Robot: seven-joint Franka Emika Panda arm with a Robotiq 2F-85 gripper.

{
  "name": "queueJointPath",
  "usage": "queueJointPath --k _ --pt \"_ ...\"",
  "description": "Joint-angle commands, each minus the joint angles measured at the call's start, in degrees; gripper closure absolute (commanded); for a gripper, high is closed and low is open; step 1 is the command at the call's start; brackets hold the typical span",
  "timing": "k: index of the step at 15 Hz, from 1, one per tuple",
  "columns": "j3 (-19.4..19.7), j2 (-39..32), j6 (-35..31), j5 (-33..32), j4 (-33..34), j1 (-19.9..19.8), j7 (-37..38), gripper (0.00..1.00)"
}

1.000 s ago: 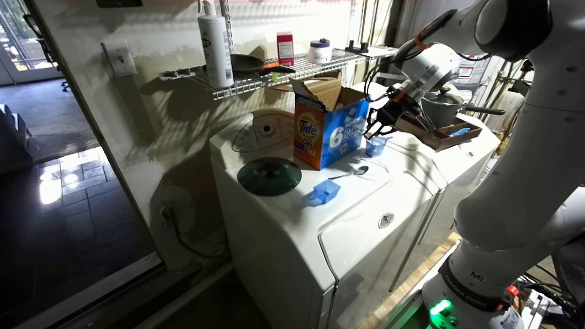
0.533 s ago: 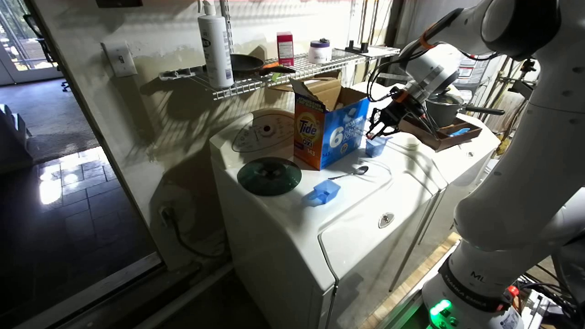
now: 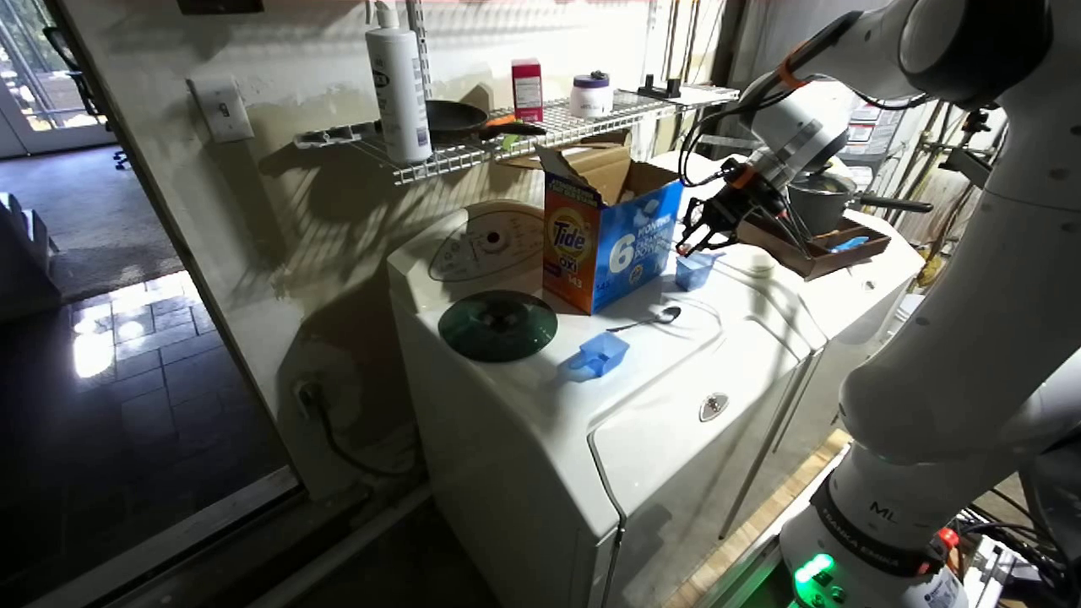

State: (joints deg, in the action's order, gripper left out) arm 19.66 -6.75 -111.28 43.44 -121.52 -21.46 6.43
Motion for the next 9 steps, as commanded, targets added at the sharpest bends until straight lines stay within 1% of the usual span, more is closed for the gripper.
queueJointPath --k 1,9 --pt "-0.2 2.89 -0.71 -3.05 -1.91 1.16 2.52 0.94" --pt "-1.28 4.52 -0.99 -16.68 -1.83 3.75 12.23 0.94"
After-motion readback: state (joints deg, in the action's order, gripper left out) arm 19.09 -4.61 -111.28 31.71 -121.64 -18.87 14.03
